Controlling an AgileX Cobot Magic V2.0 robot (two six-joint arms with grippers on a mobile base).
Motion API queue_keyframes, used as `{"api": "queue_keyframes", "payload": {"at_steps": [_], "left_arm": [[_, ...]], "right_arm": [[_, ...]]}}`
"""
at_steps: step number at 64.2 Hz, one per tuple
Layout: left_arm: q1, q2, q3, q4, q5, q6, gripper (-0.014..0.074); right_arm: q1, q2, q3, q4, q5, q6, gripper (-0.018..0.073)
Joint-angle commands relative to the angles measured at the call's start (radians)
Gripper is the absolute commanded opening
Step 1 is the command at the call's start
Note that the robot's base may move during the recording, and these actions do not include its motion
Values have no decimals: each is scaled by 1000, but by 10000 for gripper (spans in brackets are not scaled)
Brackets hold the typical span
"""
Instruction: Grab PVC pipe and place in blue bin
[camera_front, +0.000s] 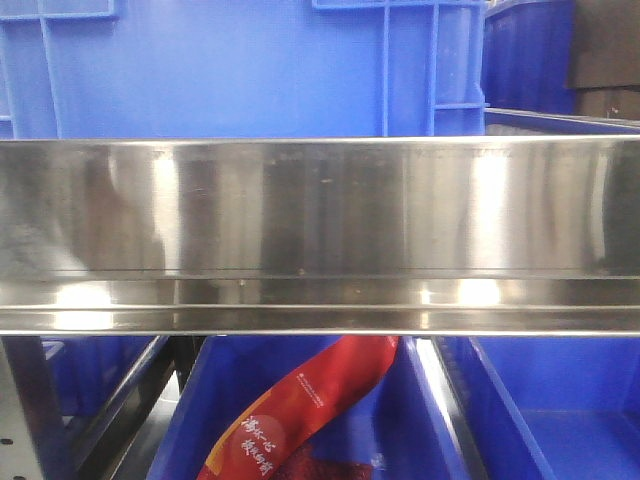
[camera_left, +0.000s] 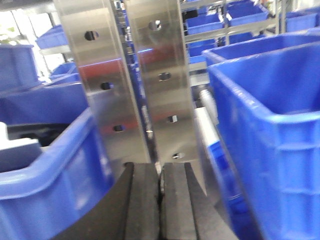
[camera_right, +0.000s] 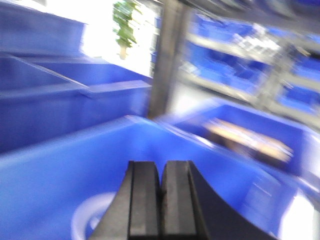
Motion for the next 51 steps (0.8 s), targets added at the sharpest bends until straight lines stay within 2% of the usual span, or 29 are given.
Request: {"api": "queue_keyframes", "payload": {"at_steps": [1, 8, 16, 26, 40, 51], "left_arm": [[3, 2, 3, -40, -45, -12, -111], [3, 2, 3, -44, -80, -12, -111], [3, 2, 3, -92, -84, -12, -111], [3, 2, 3, -96, -88, -12, -111], [3, 2, 3, -151, -92, -12, -111], [3, 2, 3, -151, -92, -12, -111]], "right_arm": [[-30, -51, -6, -13, 29, 1, -167], [-65, -108, 18, -13, 21, 1, -167], [-98, -172, 58, -25, 2, 1, -167], [-134, -261, 130, -45, -8, 1, -167], [-185, -410, 265, -48, -34, 15, -167], [-265, -534, 393, -52, -34, 46, -167]]}}
